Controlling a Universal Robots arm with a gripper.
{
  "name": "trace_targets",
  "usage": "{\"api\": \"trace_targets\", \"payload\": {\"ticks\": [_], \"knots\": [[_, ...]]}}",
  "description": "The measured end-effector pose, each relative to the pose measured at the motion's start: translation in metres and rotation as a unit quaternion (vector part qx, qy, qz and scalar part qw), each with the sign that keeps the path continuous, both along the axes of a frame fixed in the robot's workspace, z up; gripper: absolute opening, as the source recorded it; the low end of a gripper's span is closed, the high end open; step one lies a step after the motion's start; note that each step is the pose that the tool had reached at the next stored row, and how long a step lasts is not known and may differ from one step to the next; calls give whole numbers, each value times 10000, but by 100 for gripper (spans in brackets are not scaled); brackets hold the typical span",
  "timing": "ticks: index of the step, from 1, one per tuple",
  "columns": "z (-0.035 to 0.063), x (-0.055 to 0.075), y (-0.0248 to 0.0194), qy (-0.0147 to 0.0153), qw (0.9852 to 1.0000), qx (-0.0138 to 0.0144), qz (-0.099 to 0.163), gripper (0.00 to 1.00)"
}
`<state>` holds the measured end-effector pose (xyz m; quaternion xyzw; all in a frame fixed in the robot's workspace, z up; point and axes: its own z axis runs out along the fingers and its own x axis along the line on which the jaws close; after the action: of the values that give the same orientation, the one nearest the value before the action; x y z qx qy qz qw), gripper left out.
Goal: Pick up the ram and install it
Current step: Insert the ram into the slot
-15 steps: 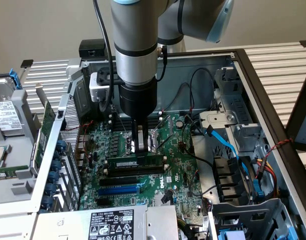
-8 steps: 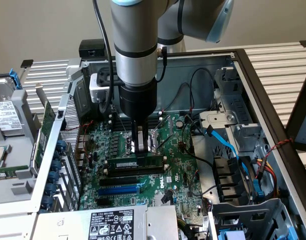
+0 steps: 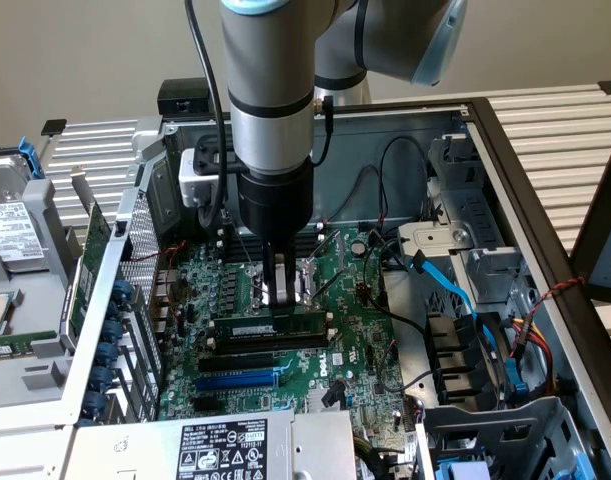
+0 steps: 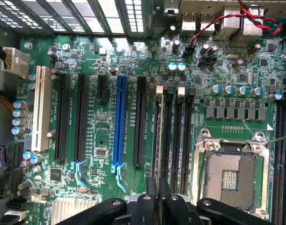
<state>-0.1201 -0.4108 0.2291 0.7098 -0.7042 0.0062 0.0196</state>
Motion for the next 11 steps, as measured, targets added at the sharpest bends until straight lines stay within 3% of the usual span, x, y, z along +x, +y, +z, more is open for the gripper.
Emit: {"api": "trace_targets", "payload": {"ticks": [11], "knots": [[-15, -1, 0, 0, 10000, 0, -3, 14]]}}
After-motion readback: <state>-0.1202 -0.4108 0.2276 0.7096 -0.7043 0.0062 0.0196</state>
